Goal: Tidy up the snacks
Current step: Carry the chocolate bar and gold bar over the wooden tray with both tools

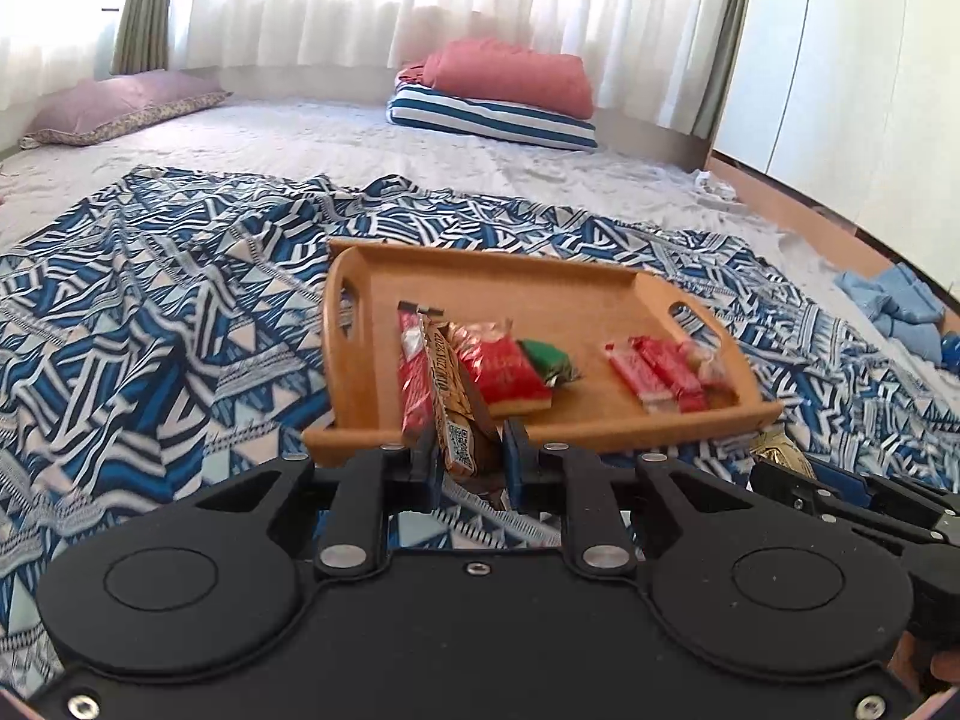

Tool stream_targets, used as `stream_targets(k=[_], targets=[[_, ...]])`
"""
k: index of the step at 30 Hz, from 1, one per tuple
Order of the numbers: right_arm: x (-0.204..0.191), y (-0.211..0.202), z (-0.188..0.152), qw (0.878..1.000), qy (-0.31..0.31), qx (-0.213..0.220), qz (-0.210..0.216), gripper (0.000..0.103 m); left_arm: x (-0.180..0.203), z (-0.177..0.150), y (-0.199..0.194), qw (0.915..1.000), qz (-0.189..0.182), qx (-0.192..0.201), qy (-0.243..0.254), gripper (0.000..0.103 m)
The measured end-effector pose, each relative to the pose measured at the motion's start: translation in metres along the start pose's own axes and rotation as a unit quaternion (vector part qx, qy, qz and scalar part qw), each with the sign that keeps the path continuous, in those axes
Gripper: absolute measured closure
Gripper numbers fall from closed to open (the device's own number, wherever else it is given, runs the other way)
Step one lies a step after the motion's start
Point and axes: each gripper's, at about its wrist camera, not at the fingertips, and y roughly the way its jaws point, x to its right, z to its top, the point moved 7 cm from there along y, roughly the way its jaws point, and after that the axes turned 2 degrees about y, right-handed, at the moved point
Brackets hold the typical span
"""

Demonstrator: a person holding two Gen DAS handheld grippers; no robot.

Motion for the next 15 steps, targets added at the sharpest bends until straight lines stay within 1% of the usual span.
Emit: stream_targets(k=[3,7,9,13,15], targets=[[0.009,0.009,0.015,1.0,0.012,0.003,0.001,0.067,-0.001,0.015,0.009,0.9998,-0.015,-0.005,-0.009,0.084],[0.021,0.024,0.037,0.999,0.031,0.003,0.008,0.067,-0.004,0.041,0.023,0.9997,-0.022,-0.007,-0.011,0.084],[0.027,0.033,0.049,0.999,0.037,0.002,0.012,0.067,-0.005,0.054,0.031,0.9993,-0.032,-0.006,-0.016,0.084],[0.036,0.056,0.073,0.999,0.036,0.001,0.013,0.067,-0.009,0.079,0.054,0.9978,-0.059,-0.003,-0.028,0.084],[0.04,0.069,0.083,0.999,0.036,-0.005,0.012,0.067,-0.016,0.089,0.07,0.9966,-0.069,-0.011,-0.045,0.084]])
